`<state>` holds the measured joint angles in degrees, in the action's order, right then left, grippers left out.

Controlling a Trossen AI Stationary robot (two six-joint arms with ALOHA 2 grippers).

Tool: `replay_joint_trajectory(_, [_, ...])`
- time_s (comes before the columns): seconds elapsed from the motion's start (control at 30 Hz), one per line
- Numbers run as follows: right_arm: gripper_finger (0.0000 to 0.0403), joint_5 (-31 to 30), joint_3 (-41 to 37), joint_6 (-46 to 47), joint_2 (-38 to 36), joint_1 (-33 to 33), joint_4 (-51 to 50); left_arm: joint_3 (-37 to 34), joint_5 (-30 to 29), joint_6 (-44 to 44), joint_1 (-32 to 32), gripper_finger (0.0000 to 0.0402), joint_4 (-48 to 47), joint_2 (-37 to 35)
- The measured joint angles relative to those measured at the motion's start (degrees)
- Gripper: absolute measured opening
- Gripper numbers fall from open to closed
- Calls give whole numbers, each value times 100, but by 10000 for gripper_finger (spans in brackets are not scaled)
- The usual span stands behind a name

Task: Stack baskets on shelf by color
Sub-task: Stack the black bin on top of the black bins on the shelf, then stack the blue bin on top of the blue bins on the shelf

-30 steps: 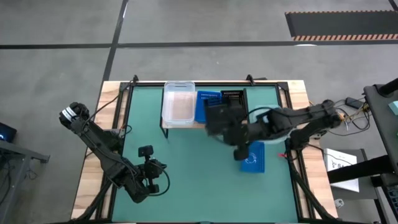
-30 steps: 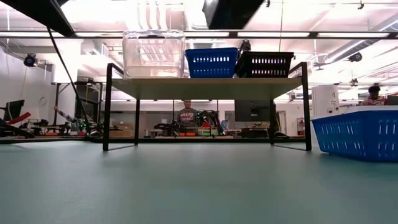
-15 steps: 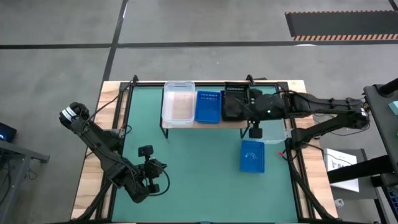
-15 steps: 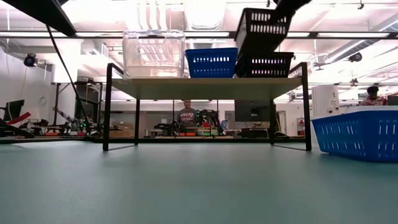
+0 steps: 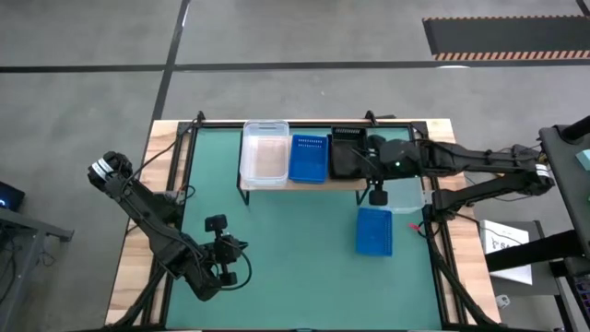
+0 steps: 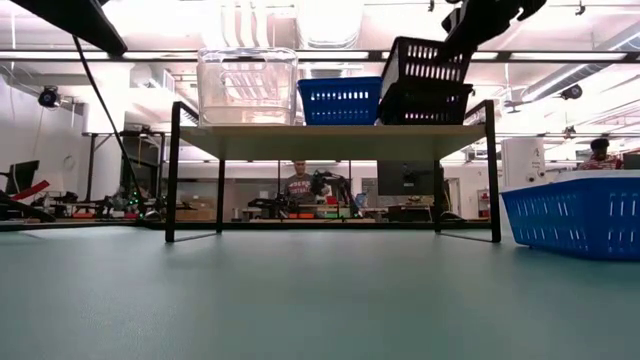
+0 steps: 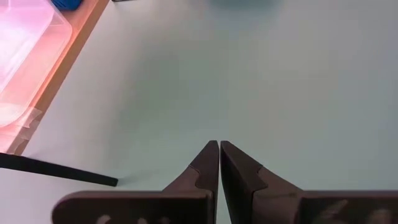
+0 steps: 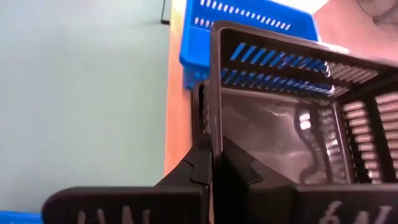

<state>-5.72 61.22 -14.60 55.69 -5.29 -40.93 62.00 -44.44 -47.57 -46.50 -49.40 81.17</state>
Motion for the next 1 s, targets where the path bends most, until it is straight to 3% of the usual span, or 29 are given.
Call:
replay_joint_trajectory(0.5, [14,-33,21,161,484,-1,-22,-2,-3,0,-2,0,3,0])
replay_joint_trajectory(0.87, [108,-18,352,655,466,1,-210,-2,-1,0,-2,0,4,0])
replay_joint_trajectory(1.0, [129,308,697,979,458,112,-392,-2,-4,21,-2,0,6,0])
